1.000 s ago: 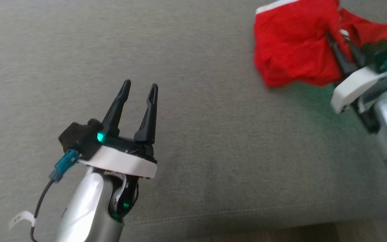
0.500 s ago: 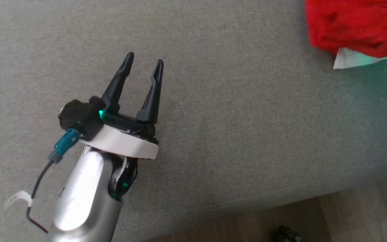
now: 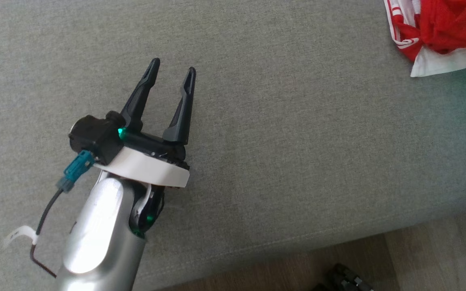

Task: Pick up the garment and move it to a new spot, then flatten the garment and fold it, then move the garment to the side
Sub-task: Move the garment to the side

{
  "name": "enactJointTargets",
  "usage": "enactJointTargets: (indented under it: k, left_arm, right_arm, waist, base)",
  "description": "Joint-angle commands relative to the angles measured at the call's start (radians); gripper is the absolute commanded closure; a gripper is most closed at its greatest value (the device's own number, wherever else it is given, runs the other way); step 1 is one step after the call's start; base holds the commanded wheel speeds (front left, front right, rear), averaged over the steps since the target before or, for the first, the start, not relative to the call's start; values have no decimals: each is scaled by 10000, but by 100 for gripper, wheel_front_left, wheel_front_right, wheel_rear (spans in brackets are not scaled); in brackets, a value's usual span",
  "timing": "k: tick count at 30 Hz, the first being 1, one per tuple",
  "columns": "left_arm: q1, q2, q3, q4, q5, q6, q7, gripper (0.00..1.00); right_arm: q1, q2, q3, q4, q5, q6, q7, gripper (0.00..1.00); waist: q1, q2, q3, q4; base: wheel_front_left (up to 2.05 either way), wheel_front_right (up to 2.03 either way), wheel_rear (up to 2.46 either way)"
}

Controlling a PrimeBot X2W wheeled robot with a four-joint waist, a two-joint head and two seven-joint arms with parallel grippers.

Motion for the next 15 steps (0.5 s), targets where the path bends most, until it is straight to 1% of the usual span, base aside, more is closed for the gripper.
enactJointTargets:
  k: [1, 3, 4, 5, 10, 15]
  left_arm:
    - [-203, 66, 326, -308, 77, -53, -55, 0]
    - [-204, 66, 336, -293, 70, -56, -55, 0]
    - [-208, 66, 326, -276, 60, -57, -55, 0]
    - [-214, 66, 317, -258, 46, -58, -55, 0]
    - [-183, 66, 391, -212, -117, -61, -55, 0]
    - [102, 66, 469, -174, -278, -62, -55, 0]
  right_arm:
    - [-77, -400, -45, -125, -120, 65, -120, 100]
    - [-98, -414, -189, 22, -102, 65, -142, 100]
    - [-91, -418, -240, 73, -138, 65, -184, 21]
    - [-61, -368, -297, 92, -92, 65, -222, 0]
    - [47, -298, -560, 140, -31, 65, -295, 0]
    - [-15, -69, -706, -113, -19, 65, -278, 0]
  waist:
    - [0, 0, 16, 14]
    - [0, 0, 16, 51]
    - [0, 0, -1, 81]
    - [0, 0, -27, 110]
    - [0, 0, -269, 261]
    - [0, 0, -816, 392]
  base:
    - [0, 0, 0]
    - [0, 0, 0]
    - [0, 0, 0]
    - [0, 0, 0]
    - [0, 0, 0]
    - [0, 0, 0]
